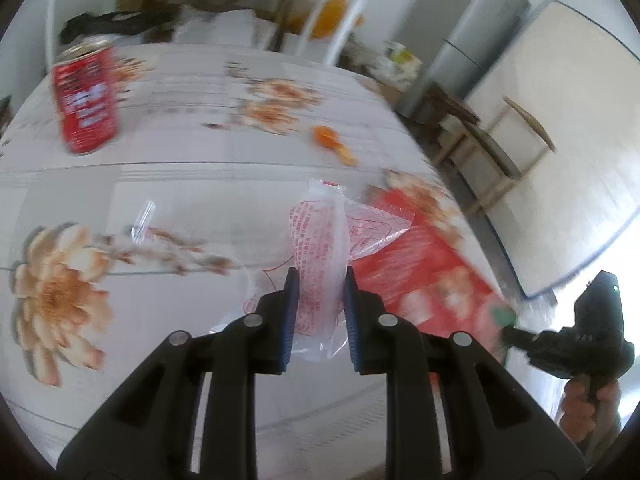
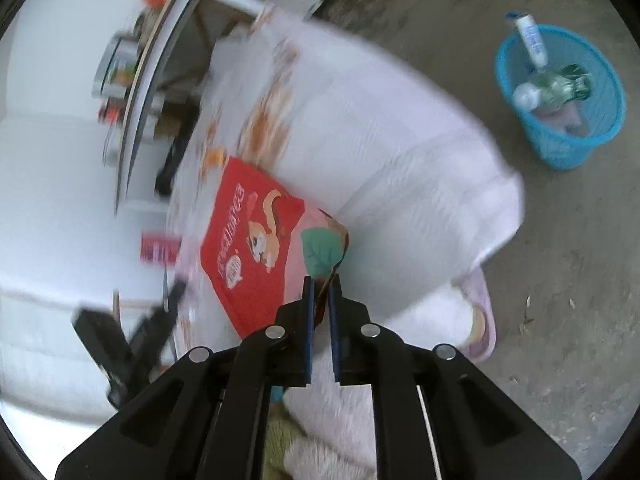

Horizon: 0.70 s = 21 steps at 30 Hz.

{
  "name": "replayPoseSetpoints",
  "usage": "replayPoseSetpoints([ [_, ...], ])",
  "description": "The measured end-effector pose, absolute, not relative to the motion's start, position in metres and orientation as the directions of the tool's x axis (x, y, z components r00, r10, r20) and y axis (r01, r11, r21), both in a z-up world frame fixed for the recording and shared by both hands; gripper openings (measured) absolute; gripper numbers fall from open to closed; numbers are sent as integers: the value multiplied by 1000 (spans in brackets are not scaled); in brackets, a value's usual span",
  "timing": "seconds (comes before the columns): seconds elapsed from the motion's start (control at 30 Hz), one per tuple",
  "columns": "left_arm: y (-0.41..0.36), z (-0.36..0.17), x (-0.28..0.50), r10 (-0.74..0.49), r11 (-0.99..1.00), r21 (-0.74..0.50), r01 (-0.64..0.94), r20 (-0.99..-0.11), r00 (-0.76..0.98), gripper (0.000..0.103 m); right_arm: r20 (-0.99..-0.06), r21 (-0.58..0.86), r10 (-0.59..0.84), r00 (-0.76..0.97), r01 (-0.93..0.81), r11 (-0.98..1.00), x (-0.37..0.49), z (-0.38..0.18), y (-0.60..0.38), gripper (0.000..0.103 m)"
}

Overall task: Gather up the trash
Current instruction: 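Grasp the clear plastic bag with the left gripper while the right gripper grasps the red snack bag, then lift the clear plastic bag with the left gripper while the right gripper lifts the red snack bag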

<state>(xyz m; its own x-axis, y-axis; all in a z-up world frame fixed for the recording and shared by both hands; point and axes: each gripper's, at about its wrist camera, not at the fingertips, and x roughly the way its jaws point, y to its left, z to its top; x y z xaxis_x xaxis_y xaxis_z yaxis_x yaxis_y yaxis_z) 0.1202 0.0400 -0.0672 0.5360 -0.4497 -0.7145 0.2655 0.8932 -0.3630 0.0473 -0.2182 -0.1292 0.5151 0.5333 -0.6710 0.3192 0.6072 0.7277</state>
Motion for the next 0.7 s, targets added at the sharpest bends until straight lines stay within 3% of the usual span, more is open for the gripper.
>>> replayPoseSetpoints([
  [0.1,21,-76,116,-438,897,-322,302,-735,517,20,-717,663,510,474,240,709,44,-118,-201,16],
  [0.17,17,-81,115,-418,906,-294,306,-740,527,20,-743,613,466,481,209,762,42,-106,-205,31],
  [0.27,17,-82,116,-419,905,-289,312,-736,532,20,-744,572,396,539,208,793,43,-87,-223,37],
  [0.37,20,-85,118,-435,898,-312,310,-733,522,20,-718,620,465,518,172,766,63,-83,-231,52],
  [0.5,22,-86,120,-449,892,-329,311,-732,513,20,-766,609,532,362,139,781,102,-102,-219,52],
  [0.7,22,-86,120,-452,890,-332,312,-728,515,20,-676,732,708,202,81,676,125,-118,-195,52],
])
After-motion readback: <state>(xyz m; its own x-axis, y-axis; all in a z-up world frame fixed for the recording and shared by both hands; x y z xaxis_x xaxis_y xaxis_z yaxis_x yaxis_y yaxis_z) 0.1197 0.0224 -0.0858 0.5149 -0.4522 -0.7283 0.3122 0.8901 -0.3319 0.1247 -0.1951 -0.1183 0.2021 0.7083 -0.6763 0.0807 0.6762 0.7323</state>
